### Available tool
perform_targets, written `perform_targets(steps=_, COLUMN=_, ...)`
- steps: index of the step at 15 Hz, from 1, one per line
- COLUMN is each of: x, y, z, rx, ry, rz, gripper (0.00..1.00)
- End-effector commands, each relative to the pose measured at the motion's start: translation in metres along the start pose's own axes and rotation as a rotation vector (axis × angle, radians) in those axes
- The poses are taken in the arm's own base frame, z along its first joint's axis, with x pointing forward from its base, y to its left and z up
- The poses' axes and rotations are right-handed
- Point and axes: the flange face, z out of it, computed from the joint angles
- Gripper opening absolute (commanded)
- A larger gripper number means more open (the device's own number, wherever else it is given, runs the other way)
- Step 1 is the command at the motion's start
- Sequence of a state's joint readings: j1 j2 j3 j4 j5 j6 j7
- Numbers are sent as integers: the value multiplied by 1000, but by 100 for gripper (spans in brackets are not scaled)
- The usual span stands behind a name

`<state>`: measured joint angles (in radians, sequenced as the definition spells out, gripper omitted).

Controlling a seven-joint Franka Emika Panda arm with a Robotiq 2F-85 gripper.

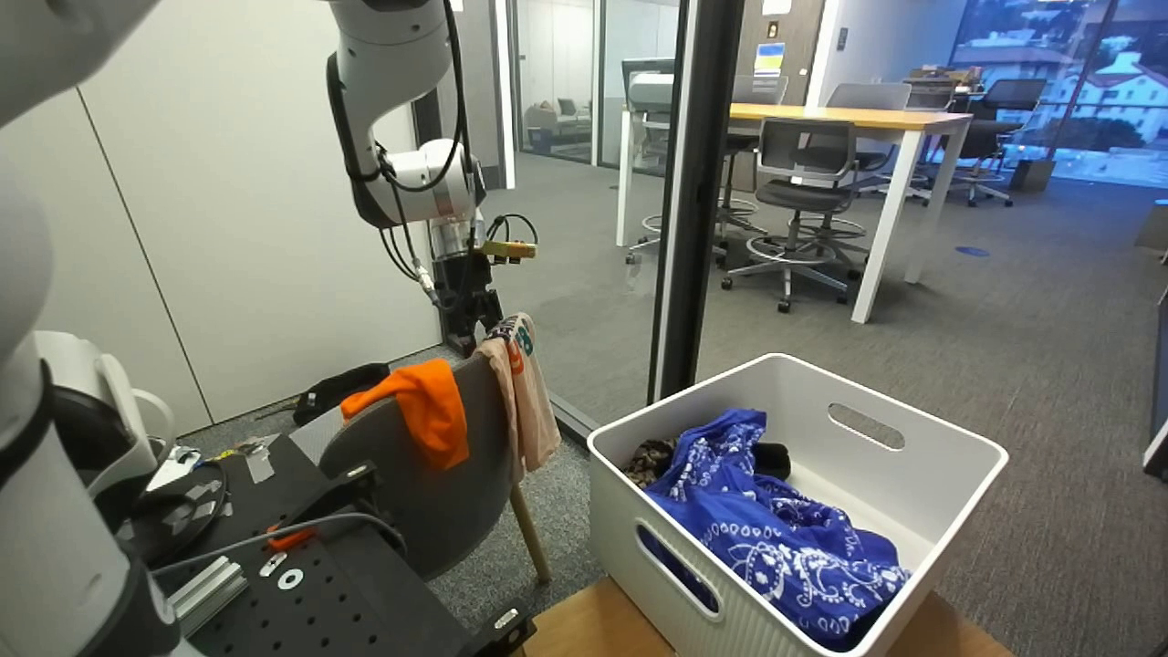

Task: Put the beige shirt in the box

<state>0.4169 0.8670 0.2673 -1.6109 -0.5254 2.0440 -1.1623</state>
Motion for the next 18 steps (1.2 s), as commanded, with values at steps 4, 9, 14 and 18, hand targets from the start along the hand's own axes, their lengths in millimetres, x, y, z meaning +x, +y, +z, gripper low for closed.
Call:
perform_targets(steps=4, x=-9, y=-3, z=4, rx=-15, ry=-22, rz=-4, gripper=75)
perform_targets(steps=9, x=-9, y=-2, z=3, rx=-20, ry=-15, rz=-2, gripper=43)
perform_targets(steps=14, x=-9, y=-2, z=4, rx=-17, ry=-16, rz=-1, gripper=13)
perform_targets(steps=18, x=-9, y=-2, z=4, rx=-15, ry=-18, rz=-1, gripper=14)
